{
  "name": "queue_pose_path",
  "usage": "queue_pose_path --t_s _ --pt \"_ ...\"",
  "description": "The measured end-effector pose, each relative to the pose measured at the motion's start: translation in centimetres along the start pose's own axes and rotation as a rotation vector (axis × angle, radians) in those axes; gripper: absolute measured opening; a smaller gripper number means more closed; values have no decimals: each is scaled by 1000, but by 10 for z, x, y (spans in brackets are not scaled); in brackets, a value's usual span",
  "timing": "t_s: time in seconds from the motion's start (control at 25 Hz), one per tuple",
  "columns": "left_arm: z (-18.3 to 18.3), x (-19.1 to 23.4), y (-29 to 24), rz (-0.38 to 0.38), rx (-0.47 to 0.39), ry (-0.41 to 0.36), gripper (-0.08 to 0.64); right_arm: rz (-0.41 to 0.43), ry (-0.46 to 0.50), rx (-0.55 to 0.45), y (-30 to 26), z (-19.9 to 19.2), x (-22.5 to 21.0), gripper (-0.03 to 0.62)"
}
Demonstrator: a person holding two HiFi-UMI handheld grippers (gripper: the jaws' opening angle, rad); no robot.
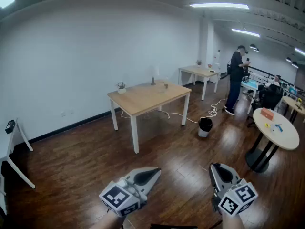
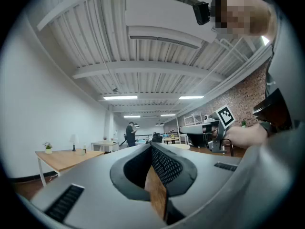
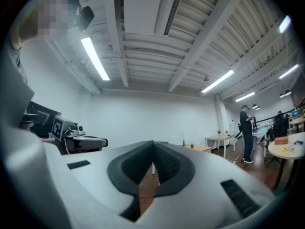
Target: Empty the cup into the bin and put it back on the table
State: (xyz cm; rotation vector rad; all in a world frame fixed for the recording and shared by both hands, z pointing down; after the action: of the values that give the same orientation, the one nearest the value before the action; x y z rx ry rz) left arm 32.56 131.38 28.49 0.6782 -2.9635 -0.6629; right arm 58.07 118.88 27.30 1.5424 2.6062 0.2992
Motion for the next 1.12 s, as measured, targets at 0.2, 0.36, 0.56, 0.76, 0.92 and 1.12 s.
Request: queue_pose_path --t_s 0.2,0.36,0.56,0.76,0.92,1.12 --pt "-9 16 -26 27 -21 5 -8 25 1 16 -24 -6 -27 -2" --pt "-20 35 -60 45 16 -16 -8 53 -10 12 -50 -10 -65 -2" --pt "-36 60 -103 77 47 -1 -8 80 -20 14 -84 -12 -114 -2" --pt "-55 86 -146 105 41 -2 -8 98 -29 0 -114 -15 -164 -2" --pt "-73 97 -172 118 57 -6 -8 119 -44 -1 -129 -27 -198 -2" --pt "-82 113 -197 127 69 -13 -8 128 -53 6 -150 -30 -224 -2"
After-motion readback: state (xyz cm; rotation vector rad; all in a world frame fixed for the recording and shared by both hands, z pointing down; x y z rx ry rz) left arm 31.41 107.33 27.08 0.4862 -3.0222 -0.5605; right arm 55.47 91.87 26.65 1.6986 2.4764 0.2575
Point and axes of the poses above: the fingertips, and each gripper's own axes: y backward along the fingers, x to its left, z out of its top, the point moved 9 cm from there along y, backward along the fingers, and after that the axes turned 10 degrees about -x, right-handed, at the moved point
